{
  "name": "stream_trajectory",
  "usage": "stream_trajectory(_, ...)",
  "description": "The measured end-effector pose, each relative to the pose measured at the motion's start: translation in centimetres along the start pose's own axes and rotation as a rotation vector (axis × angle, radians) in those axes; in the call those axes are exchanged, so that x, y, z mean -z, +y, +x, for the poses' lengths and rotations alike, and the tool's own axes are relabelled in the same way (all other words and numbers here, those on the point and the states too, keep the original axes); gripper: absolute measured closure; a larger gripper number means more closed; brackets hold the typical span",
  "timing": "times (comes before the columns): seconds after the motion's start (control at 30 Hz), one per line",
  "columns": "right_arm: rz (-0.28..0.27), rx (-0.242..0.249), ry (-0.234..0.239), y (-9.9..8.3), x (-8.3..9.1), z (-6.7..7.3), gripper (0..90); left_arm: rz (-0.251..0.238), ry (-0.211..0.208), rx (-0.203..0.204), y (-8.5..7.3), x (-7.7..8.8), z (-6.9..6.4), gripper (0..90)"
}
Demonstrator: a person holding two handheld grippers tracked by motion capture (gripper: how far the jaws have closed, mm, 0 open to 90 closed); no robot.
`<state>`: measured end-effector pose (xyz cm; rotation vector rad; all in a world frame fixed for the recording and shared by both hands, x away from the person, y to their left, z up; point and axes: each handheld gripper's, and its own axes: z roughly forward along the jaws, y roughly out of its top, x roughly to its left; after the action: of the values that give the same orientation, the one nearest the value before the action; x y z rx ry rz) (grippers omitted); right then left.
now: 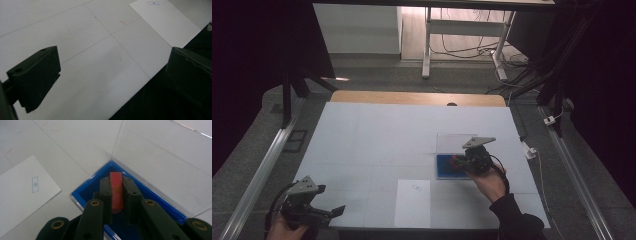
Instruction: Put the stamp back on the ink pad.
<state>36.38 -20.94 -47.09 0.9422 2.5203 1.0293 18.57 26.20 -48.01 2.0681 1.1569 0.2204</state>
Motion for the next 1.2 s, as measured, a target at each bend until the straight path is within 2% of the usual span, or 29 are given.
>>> stream_trajectory(0.4, 0.039, 0.018, -0.039, -0.2, -0.9, -0.6, 79.9, 0.0, 0.0, -0.001, 0.0, 0.0, 0.0, 0.0)
stream_trajectory(0.5, 0.063, 0.026, -0.048, -0.3, -1.2, -0.6, 79.9, 0.001, 0.001, -0.002, 0.0, 0.0, 0.0, 0.0)
stream_trajectory(0.87, 0.061, 0.009, -0.043, -0.4, -1.3, -0.8, 79.6, 0.002, 0.002, -0.001, 0.0, 0.0, 0.0, 0.1)
stream_trajectory(1.07, 0.032, -0.008, -0.024, -0.3, -1.1, -0.9, 70.7, 0.002, 0.001, 0.0, 0.0, 0.0, 0.0, 0.1)
stream_trajectory(1.2, 0.011, -0.012, -0.029, -0.2, -0.7, -0.8, 63.6, 0.001, 0.0, 0.0, 0.0, 0.0, 0.0, 0.1)
